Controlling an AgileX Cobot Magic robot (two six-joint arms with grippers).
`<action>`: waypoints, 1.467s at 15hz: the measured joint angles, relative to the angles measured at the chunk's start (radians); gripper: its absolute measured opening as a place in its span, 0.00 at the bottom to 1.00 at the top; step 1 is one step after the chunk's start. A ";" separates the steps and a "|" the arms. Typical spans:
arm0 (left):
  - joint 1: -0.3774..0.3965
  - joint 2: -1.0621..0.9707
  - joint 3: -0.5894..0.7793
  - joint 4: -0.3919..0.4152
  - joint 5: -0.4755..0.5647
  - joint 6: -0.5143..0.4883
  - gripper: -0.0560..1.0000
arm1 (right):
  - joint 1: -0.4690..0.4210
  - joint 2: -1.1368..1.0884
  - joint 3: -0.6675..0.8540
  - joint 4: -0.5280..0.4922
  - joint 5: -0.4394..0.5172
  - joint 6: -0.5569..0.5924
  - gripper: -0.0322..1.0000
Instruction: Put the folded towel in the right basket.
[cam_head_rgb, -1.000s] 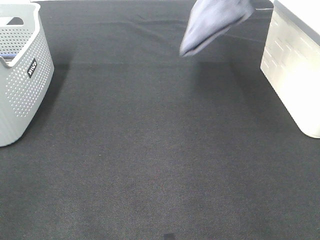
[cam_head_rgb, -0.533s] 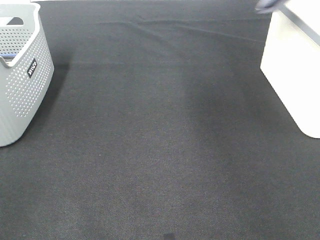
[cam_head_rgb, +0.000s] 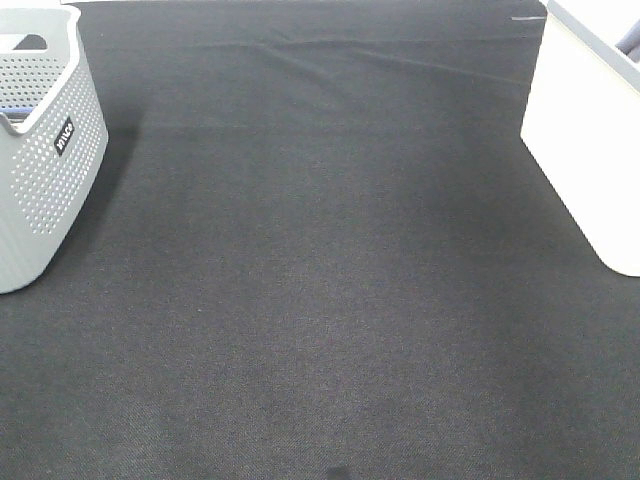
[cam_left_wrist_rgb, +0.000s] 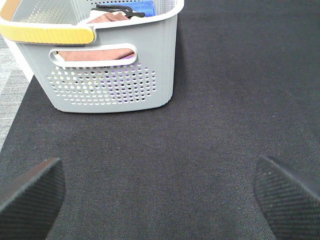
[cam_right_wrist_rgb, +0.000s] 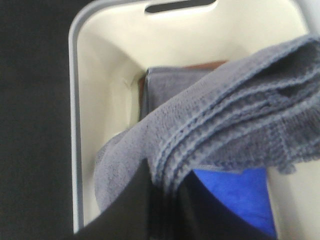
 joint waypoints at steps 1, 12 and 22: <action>0.000 0.000 0.000 0.000 0.000 0.000 0.98 | 0.000 0.026 0.007 0.000 0.000 0.002 0.23; 0.000 0.000 0.000 0.000 0.000 0.000 0.98 | 0.092 0.008 0.016 0.084 -0.001 0.030 0.83; 0.000 0.000 0.000 0.000 0.000 0.000 0.98 | 0.210 -0.479 0.620 -0.087 -0.005 0.062 0.83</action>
